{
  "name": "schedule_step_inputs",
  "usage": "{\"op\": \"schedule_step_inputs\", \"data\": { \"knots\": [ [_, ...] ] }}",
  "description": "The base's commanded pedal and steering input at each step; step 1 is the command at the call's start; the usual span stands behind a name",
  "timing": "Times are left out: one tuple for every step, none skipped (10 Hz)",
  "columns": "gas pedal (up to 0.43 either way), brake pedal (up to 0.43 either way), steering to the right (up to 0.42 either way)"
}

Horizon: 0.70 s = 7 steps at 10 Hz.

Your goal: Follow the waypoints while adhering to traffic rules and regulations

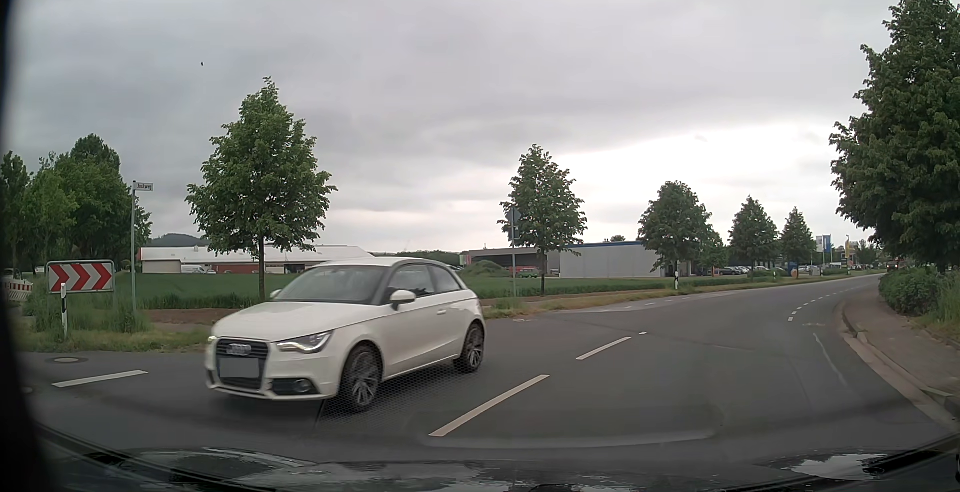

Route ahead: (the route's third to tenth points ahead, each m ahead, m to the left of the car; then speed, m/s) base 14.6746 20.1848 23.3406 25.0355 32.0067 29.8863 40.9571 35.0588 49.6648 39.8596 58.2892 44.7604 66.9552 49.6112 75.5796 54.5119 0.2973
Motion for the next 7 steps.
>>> {"op": "schedule_step_inputs", "data": {
  "knots": [
    [0.13, 0.0, 0.172],
    [0.13, 0.0, 0.154],
    [0.13, 0.0, 0.128],
    [0.13, 0.0, 0.089],
    [0.13, 0.0, 0.029],
    [0.13, 0.0, -0.027],
    [0.13, 0.0, -0.096]
  ]
}}
